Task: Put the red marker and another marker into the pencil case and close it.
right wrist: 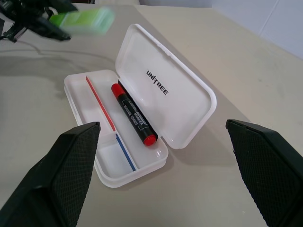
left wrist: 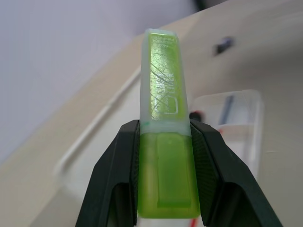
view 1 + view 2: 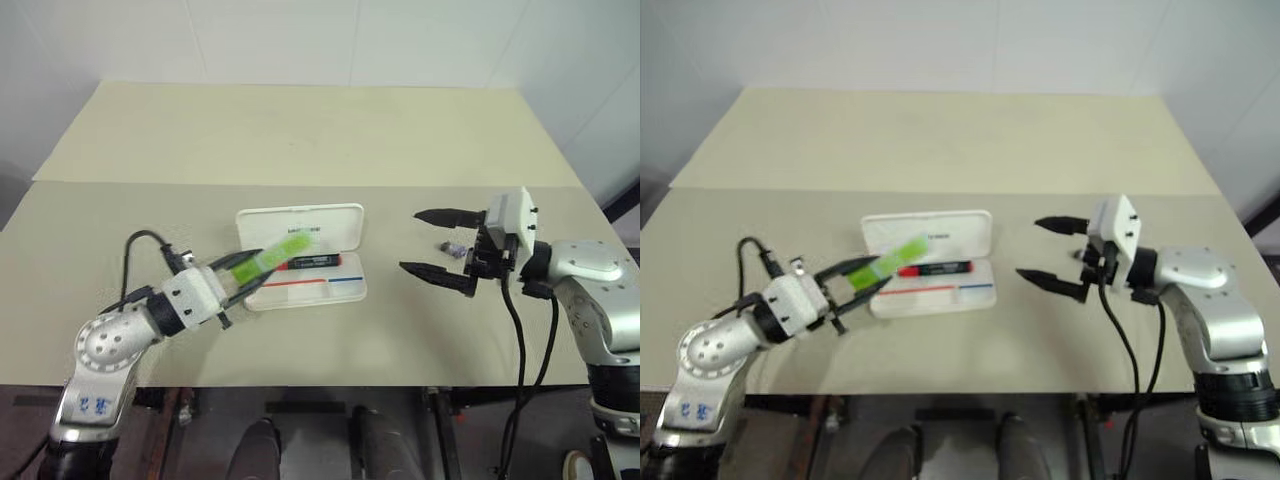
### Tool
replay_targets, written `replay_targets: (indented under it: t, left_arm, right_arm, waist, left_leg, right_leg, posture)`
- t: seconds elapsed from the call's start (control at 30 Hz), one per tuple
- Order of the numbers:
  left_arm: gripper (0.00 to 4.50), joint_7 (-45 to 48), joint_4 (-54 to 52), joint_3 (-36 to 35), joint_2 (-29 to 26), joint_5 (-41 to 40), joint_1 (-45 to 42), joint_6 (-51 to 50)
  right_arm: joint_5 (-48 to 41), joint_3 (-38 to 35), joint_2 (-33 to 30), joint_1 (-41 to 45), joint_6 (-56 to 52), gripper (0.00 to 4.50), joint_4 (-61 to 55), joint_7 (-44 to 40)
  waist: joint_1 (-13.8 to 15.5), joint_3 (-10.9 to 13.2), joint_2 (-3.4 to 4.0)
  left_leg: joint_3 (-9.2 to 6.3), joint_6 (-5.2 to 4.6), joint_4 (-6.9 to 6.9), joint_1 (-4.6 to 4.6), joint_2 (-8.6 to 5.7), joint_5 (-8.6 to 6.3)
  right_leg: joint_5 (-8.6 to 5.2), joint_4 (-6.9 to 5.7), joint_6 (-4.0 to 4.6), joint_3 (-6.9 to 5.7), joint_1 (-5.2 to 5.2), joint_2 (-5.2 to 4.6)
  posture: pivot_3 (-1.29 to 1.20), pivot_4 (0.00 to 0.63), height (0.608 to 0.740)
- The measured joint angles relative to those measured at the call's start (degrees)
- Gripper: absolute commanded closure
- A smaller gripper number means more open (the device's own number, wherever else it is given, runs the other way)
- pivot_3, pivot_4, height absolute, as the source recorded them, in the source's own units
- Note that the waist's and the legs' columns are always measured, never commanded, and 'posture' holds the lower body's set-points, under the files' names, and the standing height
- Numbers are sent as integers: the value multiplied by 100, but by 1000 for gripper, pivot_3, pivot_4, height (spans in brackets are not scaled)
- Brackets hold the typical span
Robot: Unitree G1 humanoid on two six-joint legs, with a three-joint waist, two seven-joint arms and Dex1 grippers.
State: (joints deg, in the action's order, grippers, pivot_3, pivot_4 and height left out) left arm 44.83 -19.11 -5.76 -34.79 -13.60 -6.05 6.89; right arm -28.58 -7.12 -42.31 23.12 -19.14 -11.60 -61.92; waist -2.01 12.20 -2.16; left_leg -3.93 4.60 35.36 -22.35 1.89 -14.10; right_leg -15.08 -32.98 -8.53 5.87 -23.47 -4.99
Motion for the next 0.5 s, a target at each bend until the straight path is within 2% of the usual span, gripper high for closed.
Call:
replay_targets:
  t: [0.23,0.5]
  left_arm:
    - [3450,1676,953,451,-483,-927,-814,-657]
    - [3450,2495,2337,668,-653,-706,-1824,-553]
  right_arm:
    - [-44,-106,-32,-276,-100,0,-301,260]
    - [-87,-254,-34,-529,-116,0,-559,493]
  waist:
    - [5,3,5]
    - [19,3,5]
  left_leg:
    - [0,-2,-4,3,3,2]
    - [-1,-3,-4,3,2,2]
  right_leg:
    - [-1,-12,2,0,-4,3]
    - [-1,-31,1,0,-8,3]
  posture:
    - [0,150,740]
    - [0,150,740]
